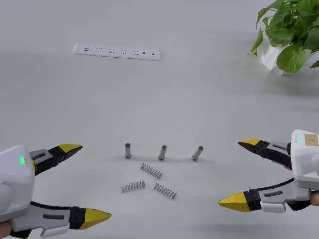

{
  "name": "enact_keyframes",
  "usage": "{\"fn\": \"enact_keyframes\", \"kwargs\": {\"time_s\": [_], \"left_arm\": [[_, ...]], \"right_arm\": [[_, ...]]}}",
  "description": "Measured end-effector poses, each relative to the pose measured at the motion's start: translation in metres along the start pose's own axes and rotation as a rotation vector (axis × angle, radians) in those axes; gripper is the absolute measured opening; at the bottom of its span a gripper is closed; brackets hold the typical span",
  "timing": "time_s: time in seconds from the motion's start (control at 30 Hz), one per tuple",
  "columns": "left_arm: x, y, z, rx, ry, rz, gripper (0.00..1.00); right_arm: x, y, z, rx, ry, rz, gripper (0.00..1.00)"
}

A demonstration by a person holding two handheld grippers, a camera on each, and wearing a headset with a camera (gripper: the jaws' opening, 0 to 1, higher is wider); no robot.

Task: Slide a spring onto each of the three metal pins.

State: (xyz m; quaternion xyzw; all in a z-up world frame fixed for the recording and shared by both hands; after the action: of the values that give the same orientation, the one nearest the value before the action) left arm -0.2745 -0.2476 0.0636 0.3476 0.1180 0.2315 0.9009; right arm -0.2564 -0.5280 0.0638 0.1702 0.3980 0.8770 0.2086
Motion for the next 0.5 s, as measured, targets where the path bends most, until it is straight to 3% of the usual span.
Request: {"fn": "enact_keyframes", "kwargs": {"time_s": [0.2, 0.5], "left_arm": [[-0.002, -0.009, -0.004, 0.071, -0.011, -0.003, 0.79], [-0.004, -0.025, -0.009, 0.164, -0.028, -0.006, 0.57]], "right_arm": [[0.002, 0.0, -0.002, -0.008, 0.001, 0.002, 0.99], [0.003, 0.0, -0.003, -0.018, -0.008, -0.001, 0.98]]}}
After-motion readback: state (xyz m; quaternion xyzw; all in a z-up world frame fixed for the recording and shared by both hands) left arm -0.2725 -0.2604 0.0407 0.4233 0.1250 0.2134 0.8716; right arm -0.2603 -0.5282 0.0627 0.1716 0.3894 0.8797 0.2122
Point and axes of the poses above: the centre of the closed fingertips' face, and the gripper's own axes: y roughly backward along the fingers, x roughly to its left, z roughly out of its top, the point moved 3 cm from there along y, roughly backward along the fingers, and after that the axes turned 11 degrees about x, right-handed, at the moved point
